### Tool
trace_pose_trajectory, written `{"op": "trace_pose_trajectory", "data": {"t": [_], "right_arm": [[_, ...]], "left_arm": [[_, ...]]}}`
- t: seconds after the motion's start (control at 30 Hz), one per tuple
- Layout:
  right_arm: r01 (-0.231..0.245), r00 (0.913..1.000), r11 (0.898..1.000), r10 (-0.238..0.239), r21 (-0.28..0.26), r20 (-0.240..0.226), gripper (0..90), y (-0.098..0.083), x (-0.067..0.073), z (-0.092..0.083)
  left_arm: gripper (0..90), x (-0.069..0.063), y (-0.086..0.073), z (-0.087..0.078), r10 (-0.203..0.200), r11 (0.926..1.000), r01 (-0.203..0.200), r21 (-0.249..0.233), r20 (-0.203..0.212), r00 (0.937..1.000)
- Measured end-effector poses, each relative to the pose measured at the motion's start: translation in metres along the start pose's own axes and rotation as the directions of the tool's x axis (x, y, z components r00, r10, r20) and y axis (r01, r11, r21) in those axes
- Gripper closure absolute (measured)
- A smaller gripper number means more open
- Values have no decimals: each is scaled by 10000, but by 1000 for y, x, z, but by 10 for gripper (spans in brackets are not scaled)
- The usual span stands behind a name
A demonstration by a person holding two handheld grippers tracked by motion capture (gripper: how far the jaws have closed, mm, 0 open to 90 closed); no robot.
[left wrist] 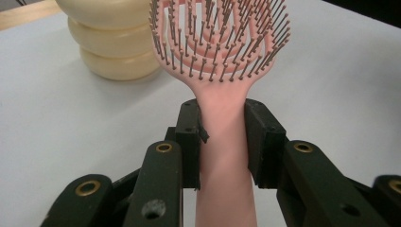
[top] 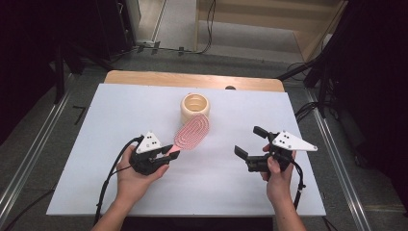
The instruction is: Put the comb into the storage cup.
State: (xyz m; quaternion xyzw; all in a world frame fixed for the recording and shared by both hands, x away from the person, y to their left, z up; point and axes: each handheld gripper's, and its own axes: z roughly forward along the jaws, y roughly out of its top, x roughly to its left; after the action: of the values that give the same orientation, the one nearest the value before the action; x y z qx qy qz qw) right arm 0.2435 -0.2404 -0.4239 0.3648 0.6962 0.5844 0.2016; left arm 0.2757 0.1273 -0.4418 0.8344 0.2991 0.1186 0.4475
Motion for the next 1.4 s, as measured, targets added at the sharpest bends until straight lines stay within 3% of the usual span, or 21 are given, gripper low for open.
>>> {"op": "trace_pose_trajectory", "data": {"t": [0.3,0.67,1.17,1.4], "right_arm": [[-42,9993,10000,45,85,-379,14,17,5,19],[-342,9965,9994,347,80,-754,14,25,11,42],[-823,9869,9963,849,244,-1375,14,19,21,59],[-969,9820,9946,1014,360,-1596,24,16,33,66]], "left_arm": [[702,-2,1,-3,109,9980,-101,-619,122,9999],[702,-8,1,-4,357,9938,-367,-1045,-114,9993],[702,-19,-1,-3,789,9835,-841,-1604,-388,9961],[702,-25,-2,-2,937,9798,-1008,-1729,-491,9944]]}}
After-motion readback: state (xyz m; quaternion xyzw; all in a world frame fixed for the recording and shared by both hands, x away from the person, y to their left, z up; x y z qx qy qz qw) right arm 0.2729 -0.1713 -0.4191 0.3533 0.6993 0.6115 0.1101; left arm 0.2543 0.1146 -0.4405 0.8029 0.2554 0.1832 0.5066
